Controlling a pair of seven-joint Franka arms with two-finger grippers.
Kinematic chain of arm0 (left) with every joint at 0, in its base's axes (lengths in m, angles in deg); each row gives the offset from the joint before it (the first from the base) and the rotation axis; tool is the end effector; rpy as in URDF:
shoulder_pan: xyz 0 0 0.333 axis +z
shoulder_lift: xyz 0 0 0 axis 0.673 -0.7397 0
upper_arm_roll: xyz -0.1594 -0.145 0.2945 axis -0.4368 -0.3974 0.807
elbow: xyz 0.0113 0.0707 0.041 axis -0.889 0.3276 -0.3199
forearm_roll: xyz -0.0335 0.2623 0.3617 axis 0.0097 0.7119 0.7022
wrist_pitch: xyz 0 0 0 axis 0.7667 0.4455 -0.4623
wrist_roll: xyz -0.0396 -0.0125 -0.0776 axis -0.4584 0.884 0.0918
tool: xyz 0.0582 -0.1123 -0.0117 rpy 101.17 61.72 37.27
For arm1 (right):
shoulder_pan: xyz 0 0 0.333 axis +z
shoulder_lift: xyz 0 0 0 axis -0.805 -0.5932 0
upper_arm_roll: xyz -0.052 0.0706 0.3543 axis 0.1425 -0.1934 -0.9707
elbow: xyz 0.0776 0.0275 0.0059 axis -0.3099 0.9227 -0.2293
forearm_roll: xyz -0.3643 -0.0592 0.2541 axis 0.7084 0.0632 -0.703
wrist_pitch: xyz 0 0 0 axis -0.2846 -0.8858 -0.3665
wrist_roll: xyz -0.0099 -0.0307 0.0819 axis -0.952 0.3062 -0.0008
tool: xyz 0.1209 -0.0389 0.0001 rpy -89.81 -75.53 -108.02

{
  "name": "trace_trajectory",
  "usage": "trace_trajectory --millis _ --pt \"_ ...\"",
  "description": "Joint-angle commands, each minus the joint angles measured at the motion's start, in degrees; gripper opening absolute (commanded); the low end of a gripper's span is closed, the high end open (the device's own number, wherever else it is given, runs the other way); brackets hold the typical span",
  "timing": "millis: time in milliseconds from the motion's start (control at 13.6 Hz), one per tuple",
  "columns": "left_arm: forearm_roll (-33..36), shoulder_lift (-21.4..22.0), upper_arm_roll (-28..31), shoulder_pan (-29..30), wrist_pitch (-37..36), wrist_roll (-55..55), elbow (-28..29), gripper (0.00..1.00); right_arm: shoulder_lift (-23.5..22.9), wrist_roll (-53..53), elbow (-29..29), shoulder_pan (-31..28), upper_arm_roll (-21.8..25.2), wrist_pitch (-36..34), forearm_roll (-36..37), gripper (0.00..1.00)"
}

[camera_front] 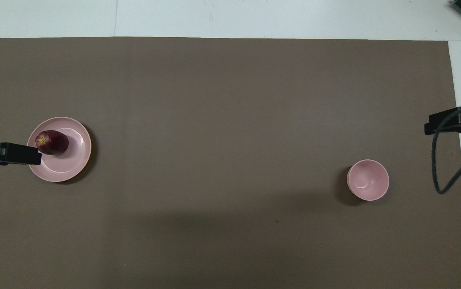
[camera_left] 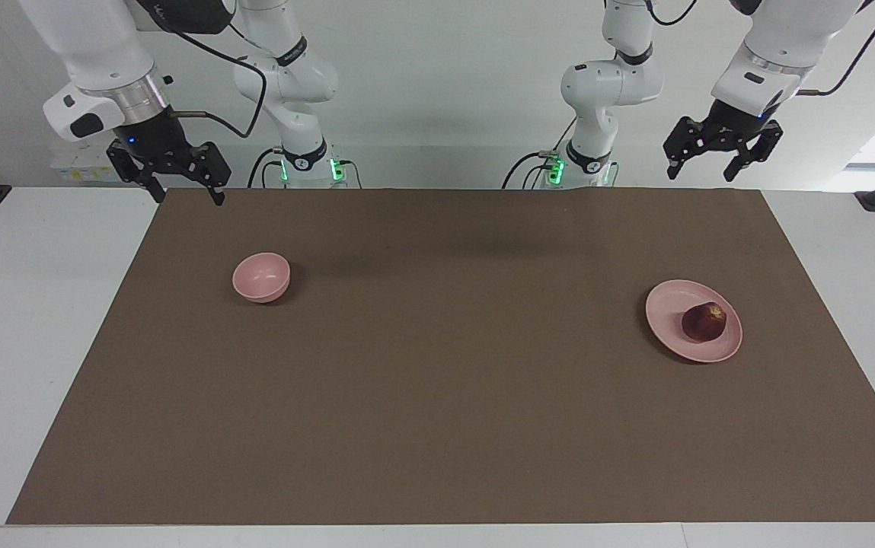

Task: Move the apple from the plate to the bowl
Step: 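Move the left gripper down onto the red apple on the plate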

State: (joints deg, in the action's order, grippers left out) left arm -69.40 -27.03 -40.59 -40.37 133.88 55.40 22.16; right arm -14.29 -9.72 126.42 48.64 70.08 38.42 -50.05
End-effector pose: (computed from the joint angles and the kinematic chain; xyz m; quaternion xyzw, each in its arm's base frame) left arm 0.5444 -0.0677 0.6868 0.9986 -0.0521 0.0049 0.0088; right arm 0.6091 -0.0250 0.6742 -0.9990 0.0442 -0.0024 0.0021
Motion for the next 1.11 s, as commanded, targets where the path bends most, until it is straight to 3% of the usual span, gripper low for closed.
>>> trace_trajectory --millis 0,663,1032 --pt "-0.7 0.0 0.0 -0.3 1.2 0.2 0.2 1.0 1.1 1.2 1.0 -0.5 -0.2 -0.4 0.2 1.0" --pt "-0.6 -2.7 0.5 3.2 8.6 -7.1 2.8 1.0 1.1 1.1 1.0 -0.1 -0.2 -0.4 0.2 1.0" --pt "-0.6 -4.5 0.6 6.8 17.5 -14.5 8.6 1.0 1.1 1.2 1.0 -0.1 -0.2 -0.4 0.2 1.0"
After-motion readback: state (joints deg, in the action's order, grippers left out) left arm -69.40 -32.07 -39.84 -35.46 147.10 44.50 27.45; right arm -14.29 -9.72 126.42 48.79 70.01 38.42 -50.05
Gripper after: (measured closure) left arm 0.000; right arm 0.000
